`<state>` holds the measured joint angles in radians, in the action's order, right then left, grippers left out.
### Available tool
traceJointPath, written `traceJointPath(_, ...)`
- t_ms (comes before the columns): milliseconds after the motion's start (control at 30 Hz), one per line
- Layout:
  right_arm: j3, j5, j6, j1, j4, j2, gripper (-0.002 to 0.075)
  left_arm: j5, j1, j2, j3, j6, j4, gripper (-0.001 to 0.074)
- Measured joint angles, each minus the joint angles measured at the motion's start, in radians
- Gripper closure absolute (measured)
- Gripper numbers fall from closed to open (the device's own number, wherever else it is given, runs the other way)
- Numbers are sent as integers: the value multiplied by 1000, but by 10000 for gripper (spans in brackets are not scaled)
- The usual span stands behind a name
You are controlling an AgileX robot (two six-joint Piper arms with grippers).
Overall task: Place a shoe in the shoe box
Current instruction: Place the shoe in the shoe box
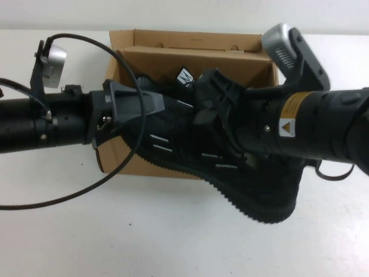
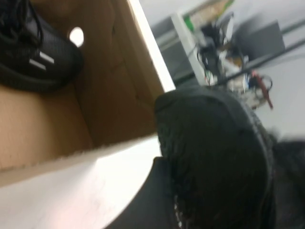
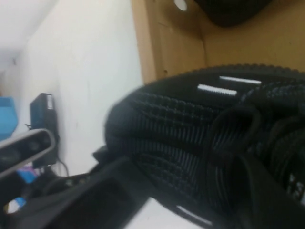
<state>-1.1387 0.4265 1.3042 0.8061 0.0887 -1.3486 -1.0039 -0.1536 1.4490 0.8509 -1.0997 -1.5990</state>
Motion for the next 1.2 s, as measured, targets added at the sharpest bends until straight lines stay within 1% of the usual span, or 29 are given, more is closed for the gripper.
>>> traceJointPath(67, 0, 0, 0, 0, 10, 24, 727, -35, 23, 0, 0, -2, 38, 66)
traceJointPath(167, 0, 0, -1, 0, 49, 73, 728, -102, 80, 0, 0, -26, 93, 66)
traceJointPath(333, 0, 49, -1, -8, 93, 144, 728, -162, 213, 0, 0, -75, 111, 65)
traceJointPath(433, 0, 80, -26, -36, 91, 156, 729, -162, 306, -9, 0, -76, 118, 72)
traceJointPath(467, 0, 85, -46, -48, 91, 156, 729, -162, 330, -19, 0, -73, 130, 100)
traceJointPath(500, 0, 85, -67, -61, 89, 154, 729, -162, 348, -30, 0, -67, 147, 161)
traceJointPath(533, 0, 85, -86, -72, 84, 152, 729, -162, 356, -42, 0, -65, 166, 255)
traceJointPath(567, 0, 80, -109, -87, 73, 147, 729, -162, 364, -55, 0, -65, 188, 379)
traceJointPath(600, 0, 69, -133, -104, 52, 141, 729, -162, 364, -70, 0, -71, 210, 500)
traceJointPath(633, 0, 57, -156, -123, 26, 134, 729, -163, 364, -84, 0, -81, 229, 566)
traceJointPath(667, 0, 41, -195, -143, -16, 125, 729, -164, 360, -103, 0, -92, 254, 625)
traceJointPath(700, 0, 25, -248, -162, -71, 116, 729, -164, 350, -125, 0, -103, 277, 664)
traceJointPath(733, 0, 14, -299, -178, -136, 107, 729, -164, 338, -144, 0, -113, 295, 685)
traceJointPath(833, -9, 14, -556, -222, -360, 67, 729, -144, 283, -238, 0, -145, 357, 723)
traceJointPath(933, -43, 68, -847, -259, -587, 6, 729, -44, 214, -349, 0, -146, 463, 733)
traceJointPath(1000, -84, 119, -1035, -281, -713, -44, 729, 40, 176, -433, 0, -101, 568, 735)
traceJointPath(1100, -164, 184, -1211, -308, -818, -111, 729, 141, 156, -548, 0, 6, 696, 736)
traceJointPath(1200, -266, 245, -1304, -338, -856, -180, 729, 263, 155, -661, -30, 108, 749, 736)
